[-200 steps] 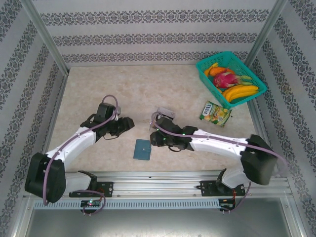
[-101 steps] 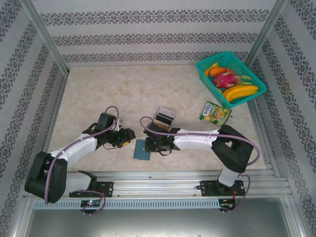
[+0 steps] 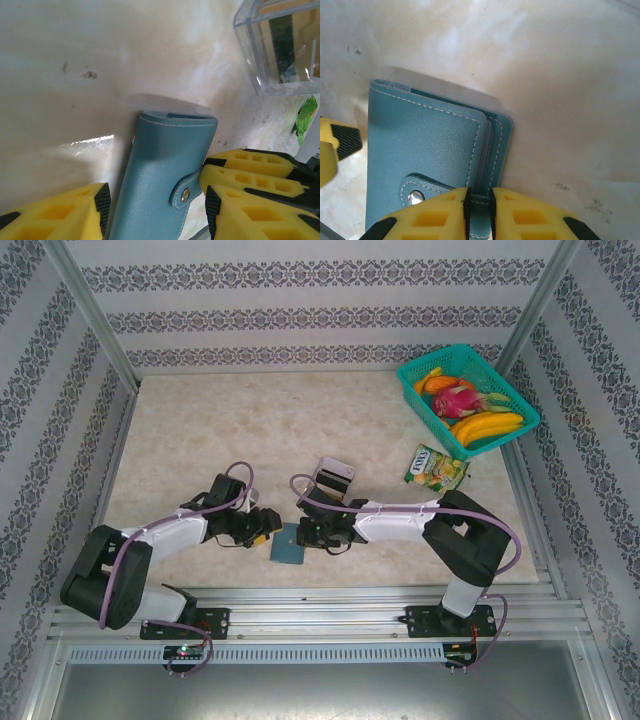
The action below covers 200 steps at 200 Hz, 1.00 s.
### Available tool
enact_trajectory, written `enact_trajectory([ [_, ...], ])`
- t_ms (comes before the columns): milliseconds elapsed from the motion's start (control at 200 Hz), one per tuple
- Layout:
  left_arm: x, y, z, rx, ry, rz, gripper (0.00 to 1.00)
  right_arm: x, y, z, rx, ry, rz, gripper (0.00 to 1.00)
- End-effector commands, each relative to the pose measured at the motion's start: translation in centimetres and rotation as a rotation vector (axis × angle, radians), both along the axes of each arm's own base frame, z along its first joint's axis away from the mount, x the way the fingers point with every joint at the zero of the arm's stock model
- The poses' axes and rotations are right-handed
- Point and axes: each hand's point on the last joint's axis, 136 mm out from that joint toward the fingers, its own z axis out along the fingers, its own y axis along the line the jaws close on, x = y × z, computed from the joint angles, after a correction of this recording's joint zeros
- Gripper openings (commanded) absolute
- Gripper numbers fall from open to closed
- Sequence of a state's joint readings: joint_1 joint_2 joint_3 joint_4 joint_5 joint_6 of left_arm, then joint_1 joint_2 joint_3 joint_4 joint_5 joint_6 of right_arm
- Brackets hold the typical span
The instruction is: Put the credit cards into the card holder
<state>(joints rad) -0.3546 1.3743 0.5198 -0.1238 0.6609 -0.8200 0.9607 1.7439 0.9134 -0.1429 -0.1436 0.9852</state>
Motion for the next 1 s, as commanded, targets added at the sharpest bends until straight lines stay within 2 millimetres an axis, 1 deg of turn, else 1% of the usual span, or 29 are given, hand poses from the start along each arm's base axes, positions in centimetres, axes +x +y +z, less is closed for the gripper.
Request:
enact_trajectory([
  [0, -0.3, -1.2, -0.1, -0.047, -0.005, -0.039, 0.53, -0.8, -1.8, -3.1, -0.083, 0.058, -0.025, 0.20],
  [190, 0.0, -1.7, -0.4, -0.052, 0.006, -0.061, 0.39, -0.6, -1.7, -3.0, -0.081, 0.057, -0.018, 0.20],
  [270, 0.2, -1.9, 0.0, -0.059, -0.004, -0.063, 0.34, -0.5, -1.6, -2.9, -0.078, 0.054, -0.019, 0.20],
  [355, 0.3, -2.1, 0.4, -0.073, -0.010, -0.074, 0.26, -0.4, -1.6, -2.7, -0.073, 0.050, -0.025, 0.20],
  [415, 0.2, -2.2, 0.9, -0.080, -0.012, -0.085, 0.19, -0.2, -1.5, -2.3, -0.061, 0.042, -0.025, 0.20],
  [505, 0.3, -2.3, 1.8, -0.094, -0.043, -0.086, 0.12, 0.2, -1.3, -1.1, -0.040, 0.019, -0.033, 0.21],
  [674, 1.0, -2.6, 3.7, -0.127, -0.117, -0.073, 0.06, 1.1, -0.9, 2.3, -0.006, -0.036, -0.040, 0.26],
  [769, 1.2, -2.7, 4.2, -0.142, -0.136, -0.066, 0.05, 1.3, -0.6, 4.0, 0.021, -0.064, -0.042, 0.28],
  [809, 1.3, -2.8, 4.3, -0.145, -0.139, -0.067, 0.05, 1.5, -0.5, 4.7, 0.033, -0.075, -0.048, 0.32],
  [844, 1.4, -2.9, 4.4, -0.148, -0.147, -0.066, 0.05, 1.6, -0.5, 5.1, 0.041, -0.084, -0.054, 0.34],
  [934, 1.5, -3.0, 4.7, -0.160, -0.159, -0.060, 0.05, 1.8, 0.0, 6.1, 0.087, -0.103, -0.052, 0.35],
  [994, 1.6, -3.1, 4.9, -0.170, -0.167, -0.054, 0.05, 1.7, 0.4, 6.1, 0.101, -0.093, -0.053, 0.36],
])
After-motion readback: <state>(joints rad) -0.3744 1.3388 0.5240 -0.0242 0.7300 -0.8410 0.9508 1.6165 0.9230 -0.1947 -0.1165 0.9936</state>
